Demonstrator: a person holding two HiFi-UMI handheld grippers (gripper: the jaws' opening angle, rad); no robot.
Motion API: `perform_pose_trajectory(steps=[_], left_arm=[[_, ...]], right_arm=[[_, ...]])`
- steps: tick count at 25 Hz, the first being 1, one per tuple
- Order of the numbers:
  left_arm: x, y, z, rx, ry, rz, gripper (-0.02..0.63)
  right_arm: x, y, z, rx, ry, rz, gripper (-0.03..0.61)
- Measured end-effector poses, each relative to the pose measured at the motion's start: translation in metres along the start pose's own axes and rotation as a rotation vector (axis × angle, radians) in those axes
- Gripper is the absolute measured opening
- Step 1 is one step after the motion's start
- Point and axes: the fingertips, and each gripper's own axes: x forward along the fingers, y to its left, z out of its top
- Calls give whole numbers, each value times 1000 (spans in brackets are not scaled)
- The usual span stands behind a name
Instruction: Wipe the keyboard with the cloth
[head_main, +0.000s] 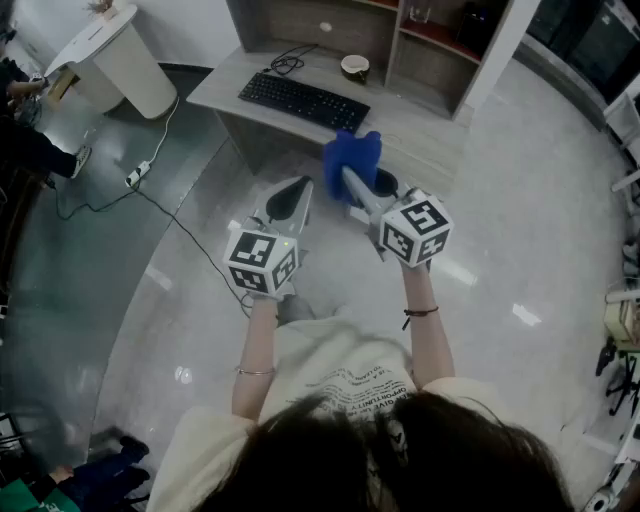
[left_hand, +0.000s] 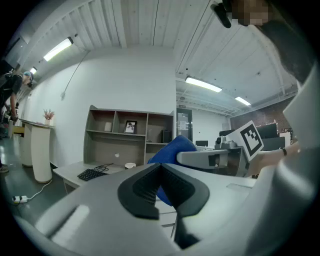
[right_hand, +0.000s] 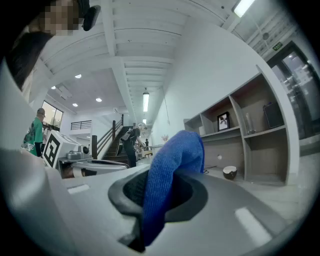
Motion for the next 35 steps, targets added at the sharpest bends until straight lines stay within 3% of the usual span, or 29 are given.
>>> perform_pose_trajectory(steps=[17,24,35], left_arm=[[9,-2,-1,-12,11,-3,2],[15,11,4,-25,29,10,2],[34,41,-8,-64,61,-18,2]], right_arm=[[1,-4,0,18,-3,7,58],[16,-5,2,43,0,19,58],[40,-25,-9,83,22,-31,58]])
